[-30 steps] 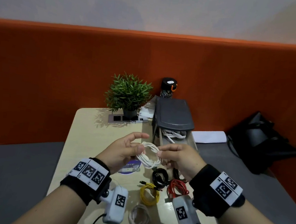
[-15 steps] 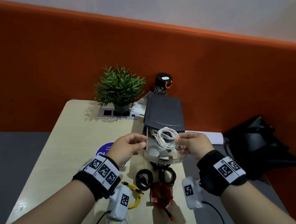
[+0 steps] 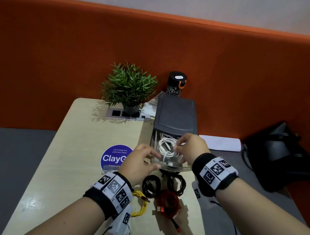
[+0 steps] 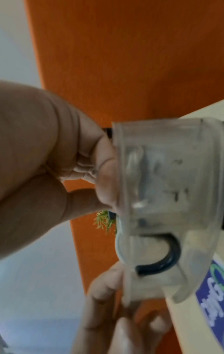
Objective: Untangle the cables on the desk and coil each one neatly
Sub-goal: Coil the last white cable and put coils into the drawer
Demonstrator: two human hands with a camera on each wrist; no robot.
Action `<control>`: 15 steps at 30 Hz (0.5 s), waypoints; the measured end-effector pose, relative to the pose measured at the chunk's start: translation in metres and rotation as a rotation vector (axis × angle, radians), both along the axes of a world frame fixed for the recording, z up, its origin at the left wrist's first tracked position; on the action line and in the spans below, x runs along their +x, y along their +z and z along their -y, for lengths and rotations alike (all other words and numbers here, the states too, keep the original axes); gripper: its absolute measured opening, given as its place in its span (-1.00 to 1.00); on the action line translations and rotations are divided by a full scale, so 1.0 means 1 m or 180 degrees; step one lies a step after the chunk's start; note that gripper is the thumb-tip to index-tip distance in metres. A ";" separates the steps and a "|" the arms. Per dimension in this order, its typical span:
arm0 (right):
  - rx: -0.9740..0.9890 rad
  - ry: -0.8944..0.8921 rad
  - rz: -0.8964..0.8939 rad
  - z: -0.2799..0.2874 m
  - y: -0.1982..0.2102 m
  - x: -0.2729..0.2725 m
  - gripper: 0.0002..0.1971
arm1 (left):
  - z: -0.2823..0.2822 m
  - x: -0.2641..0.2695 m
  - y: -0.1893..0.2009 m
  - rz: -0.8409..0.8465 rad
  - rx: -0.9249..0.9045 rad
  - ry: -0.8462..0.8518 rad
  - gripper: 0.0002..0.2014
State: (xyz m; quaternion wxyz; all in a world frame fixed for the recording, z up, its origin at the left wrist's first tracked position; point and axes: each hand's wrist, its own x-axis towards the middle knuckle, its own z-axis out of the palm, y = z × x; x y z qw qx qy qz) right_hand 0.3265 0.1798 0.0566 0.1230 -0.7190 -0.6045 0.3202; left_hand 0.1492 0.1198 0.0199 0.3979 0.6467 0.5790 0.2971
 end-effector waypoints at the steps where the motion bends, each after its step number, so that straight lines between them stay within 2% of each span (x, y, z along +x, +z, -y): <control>1: -0.0017 0.0106 0.0184 -0.002 0.000 -0.003 -0.87 | -0.001 0.001 0.000 -0.0032 0.0046 0.0026 -0.83; 6: -0.0200 0.0636 0.0779 -0.008 0.003 -0.009 -0.85 | -0.003 0.002 0.000 -0.0242 0.0182 0.0038 -0.89; 10: -0.0100 0.0781 0.1010 -0.003 0.007 -0.007 -0.79 | -0.005 0.001 -0.001 -0.0256 0.0189 0.0048 -0.90; 12: 0.0020 0.0785 0.0924 0.006 0.015 -0.002 -0.83 | -0.006 0.001 -0.001 -0.0234 0.0189 0.0058 -0.91; 15: -0.0036 0.1045 0.0454 0.027 0.027 0.005 -0.74 | -0.009 -0.001 0.000 -0.0200 0.0192 0.0103 -0.90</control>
